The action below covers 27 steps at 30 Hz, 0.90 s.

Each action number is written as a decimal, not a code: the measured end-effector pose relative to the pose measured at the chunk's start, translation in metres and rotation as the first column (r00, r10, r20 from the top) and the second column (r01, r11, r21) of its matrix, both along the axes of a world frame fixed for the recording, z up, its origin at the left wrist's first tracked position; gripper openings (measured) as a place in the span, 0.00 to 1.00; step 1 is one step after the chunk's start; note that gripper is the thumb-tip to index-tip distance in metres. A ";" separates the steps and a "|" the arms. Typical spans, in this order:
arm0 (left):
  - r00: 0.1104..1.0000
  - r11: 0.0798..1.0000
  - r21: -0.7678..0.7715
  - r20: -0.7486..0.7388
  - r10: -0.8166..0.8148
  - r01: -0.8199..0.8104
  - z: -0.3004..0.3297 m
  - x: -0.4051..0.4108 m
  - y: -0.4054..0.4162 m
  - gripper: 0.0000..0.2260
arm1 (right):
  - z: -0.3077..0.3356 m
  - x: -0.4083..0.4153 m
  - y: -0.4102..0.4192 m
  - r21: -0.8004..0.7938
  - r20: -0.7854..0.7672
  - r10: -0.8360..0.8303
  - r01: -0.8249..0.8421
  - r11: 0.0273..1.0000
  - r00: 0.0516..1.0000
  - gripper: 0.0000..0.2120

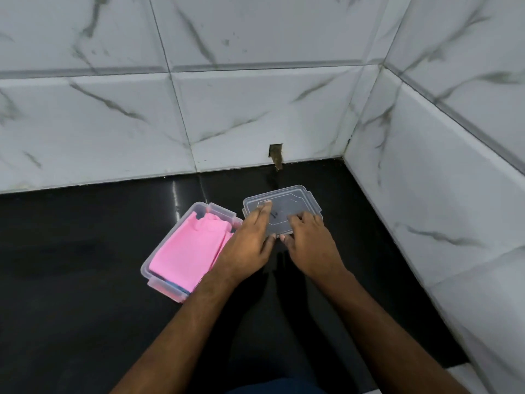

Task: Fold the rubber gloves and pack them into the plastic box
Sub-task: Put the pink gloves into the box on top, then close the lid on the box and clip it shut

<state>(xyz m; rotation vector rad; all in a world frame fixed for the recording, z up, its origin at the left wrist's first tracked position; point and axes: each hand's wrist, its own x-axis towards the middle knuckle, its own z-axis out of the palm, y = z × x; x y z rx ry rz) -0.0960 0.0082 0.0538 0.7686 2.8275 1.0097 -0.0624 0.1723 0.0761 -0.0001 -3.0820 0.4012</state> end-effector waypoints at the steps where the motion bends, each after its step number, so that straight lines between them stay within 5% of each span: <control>1: 1.000 1.000 -0.003 0.020 0.016 -0.016 -0.002 -0.001 0.006 0.33 | -0.005 -0.003 0.006 0.002 0.008 0.005 -0.005 1.000 1.000 0.20; 8: 0.984 0.992 -0.009 0.127 0.123 -0.122 -0.017 0.000 0.023 0.33 | -0.048 -0.042 0.025 0.121 0.129 0.218 -0.234 0.965 0.967 0.16; 15: 0.959 0.977 0.030 0.202 0.199 -0.209 -0.025 0.002 0.028 0.33 | -0.066 -0.064 0.033 0.227 0.060 0.293 -0.299 0.927 0.954 0.09; 19: 0.970 0.972 0.084 0.122 0.211 -0.222 -0.025 0.007 0.038 0.35 | -0.052 -0.057 0.045 0.249 -0.078 0.237 -0.211 0.945 0.968 0.12; 21: 0.967 0.957 0.142 0.055 0.247 -0.252 -0.022 0.009 0.040 0.35 | -0.033 -0.053 0.046 0.118 -0.170 0.170 -0.152 0.981 0.971 0.13; 23: 0.958 0.938 0.204 0.006 0.285 -0.280 -0.015 0.010 0.041 0.34 | -0.008 -0.046 0.040 -0.179 -0.261 0.082 -0.132 0.975 0.962 0.12; 25: 0.947 0.902 0.304 0.001 0.322 -0.307 -0.003 0.013 0.040 0.34 | 0.017 -0.037 0.026 -0.416 -0.366 0.032 -0.194 0.888 0.930 0.13; 27: 0.928 0.838 0.419 0.035 0.370 -0.350 0.013 0.013 0.034 0.36 | 0.038 -0.026 0.011 -0.491 -0.479 0.044 -0.309 0.814 0.877 0.13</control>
